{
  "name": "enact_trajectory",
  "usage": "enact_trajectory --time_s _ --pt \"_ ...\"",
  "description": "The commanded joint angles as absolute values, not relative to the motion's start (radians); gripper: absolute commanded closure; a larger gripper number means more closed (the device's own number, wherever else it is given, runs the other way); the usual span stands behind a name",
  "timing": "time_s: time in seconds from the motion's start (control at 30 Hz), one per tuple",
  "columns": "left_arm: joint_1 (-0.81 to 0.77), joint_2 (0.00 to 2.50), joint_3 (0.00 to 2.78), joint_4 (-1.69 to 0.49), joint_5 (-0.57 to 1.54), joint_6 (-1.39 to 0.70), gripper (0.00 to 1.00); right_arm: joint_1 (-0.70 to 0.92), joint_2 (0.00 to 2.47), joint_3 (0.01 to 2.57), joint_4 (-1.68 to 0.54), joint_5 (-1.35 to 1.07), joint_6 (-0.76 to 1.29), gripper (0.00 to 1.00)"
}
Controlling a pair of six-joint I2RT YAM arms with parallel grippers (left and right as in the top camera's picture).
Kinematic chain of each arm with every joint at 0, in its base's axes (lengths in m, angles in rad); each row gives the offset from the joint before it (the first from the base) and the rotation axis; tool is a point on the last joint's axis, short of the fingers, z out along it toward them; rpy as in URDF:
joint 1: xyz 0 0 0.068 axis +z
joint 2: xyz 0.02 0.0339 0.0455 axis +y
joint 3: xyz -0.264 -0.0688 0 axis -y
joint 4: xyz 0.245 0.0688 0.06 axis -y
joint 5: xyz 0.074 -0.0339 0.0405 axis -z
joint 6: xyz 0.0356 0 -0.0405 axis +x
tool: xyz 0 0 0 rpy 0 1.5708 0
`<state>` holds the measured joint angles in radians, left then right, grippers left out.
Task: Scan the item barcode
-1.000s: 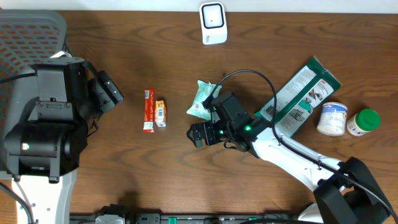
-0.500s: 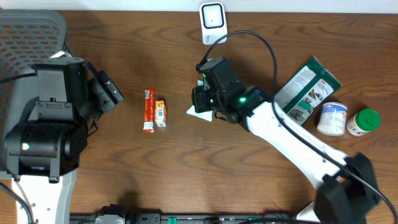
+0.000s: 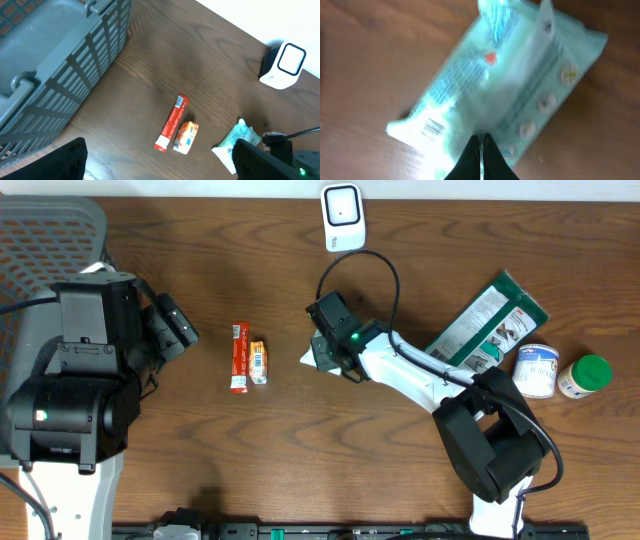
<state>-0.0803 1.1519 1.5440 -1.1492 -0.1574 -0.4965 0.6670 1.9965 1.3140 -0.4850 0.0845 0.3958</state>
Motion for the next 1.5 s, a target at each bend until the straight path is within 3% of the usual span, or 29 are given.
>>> enact_trajectory --time_s 0.0,0.37,0.5,0.9,1.3,1.47 --pt "-0.078 1.150 1.555 -1.151 -0.169 -0.487 0.10 0.662 2.004 1.316 -0.556 0.067 0.380 0.99" --pt "-0.078 1.150 1.555 -1.151 -0.169 -0.487 0.10 0.660 1.888 1.366 -0.576 0.033 0.346 0.95" --pt "-0.078 1.150 1.555 -1.151 -0.169 -0.487 0.10 0.660 1.871 1.372 -0.478 0.041 0.298 0.99" --pt "-0.078 1.150 1.555 -1.151 -0.169 -0.487 0.10 0.653 2.052 1.372 -0.292 0.077 0.298 0.98" --pt "-0.078 1.150 1.555 -1.151 -0.169 -0.487 0.10 0.660 2.113 1.371 -0.485 0.051 0.299 0.99" --pt "-0.078 1.150 1.555 -1.151 -0.169 -0.487 0.10 0.663 2.113 1.371 -0.602 -0.080 0.299 0.99"
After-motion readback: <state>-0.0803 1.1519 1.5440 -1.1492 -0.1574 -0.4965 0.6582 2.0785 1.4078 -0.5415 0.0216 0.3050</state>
